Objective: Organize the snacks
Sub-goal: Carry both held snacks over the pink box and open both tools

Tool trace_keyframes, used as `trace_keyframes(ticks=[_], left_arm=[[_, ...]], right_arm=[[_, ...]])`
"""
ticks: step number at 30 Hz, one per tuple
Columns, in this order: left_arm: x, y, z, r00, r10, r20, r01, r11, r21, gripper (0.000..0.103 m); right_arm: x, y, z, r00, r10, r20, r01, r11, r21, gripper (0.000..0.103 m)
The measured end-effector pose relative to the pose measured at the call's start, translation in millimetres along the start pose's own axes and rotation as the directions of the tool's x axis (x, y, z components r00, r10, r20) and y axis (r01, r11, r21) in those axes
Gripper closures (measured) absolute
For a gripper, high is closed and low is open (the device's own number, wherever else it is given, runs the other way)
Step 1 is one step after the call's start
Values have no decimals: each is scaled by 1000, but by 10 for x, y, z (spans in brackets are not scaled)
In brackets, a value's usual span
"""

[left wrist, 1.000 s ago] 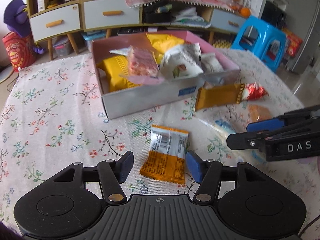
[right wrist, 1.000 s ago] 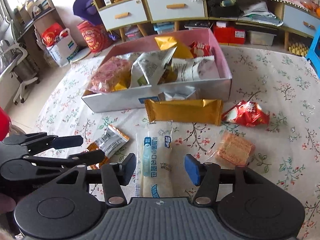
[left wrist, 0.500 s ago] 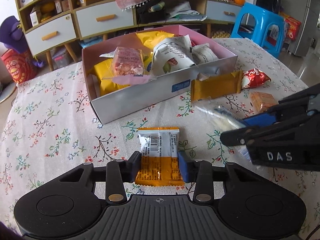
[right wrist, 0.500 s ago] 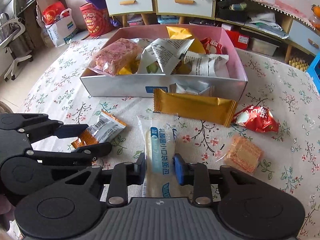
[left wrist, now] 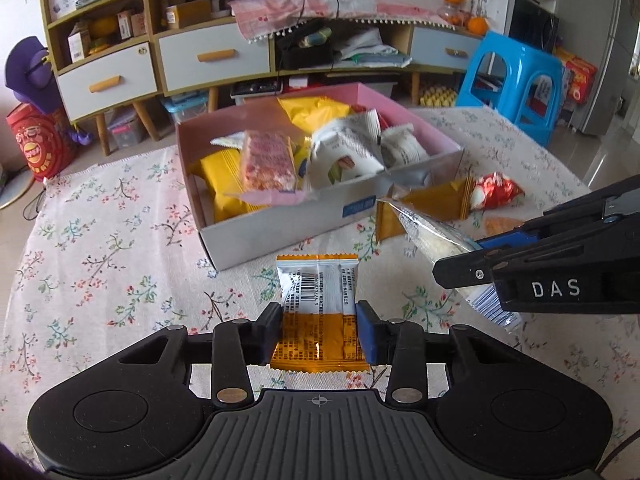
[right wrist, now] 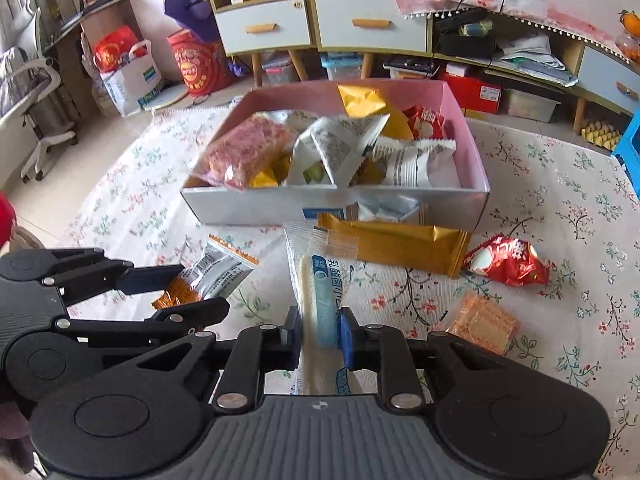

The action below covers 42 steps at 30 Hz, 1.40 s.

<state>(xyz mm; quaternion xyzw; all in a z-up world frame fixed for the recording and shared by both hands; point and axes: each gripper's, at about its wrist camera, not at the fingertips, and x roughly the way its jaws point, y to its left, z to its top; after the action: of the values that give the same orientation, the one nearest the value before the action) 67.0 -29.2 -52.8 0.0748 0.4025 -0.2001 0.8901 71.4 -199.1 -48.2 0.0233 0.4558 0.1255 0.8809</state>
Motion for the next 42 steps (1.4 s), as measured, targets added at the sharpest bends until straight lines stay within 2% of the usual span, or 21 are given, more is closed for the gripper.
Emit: trace_keyframes(ticks=[11, 17, 22, 29, 37, 42], left_arm=[[-299, 30, 324, 992, -50, 115, 57, 997, -60, 66], [-262, 234, 562, 988, 1, 154, 14, 995, -99, 66], [-42, 542, 796, 987, 51, 155, -24, 986, -166, 66], [412, 847, 986, 985, 64, 158, -23, 969, -247, 66], [729, 931, 1021, 984, 88, 153, -50, 970, -238, 66], [831, 941, 1016, 985, 78, 152, -40, 971, -237, 66]], right_arm=[[-164, -98, 272, 996, 36, 80, -43, 995, 90, 96], [-213, -201, 559, 987, 56, 152, -86, 976, 200, 96], [-124, -184, 864, 976, 80, 201, -122, 970, 210, 96], [242, -145, 1275, 978, 93, 184, -132, 968, 213, 96], [589, -214, 1457, 986, 61, 154, -93, 973, 211, 96], [674, -281, 1476, 989, 46, 143, -78, 971, 225, 96]])
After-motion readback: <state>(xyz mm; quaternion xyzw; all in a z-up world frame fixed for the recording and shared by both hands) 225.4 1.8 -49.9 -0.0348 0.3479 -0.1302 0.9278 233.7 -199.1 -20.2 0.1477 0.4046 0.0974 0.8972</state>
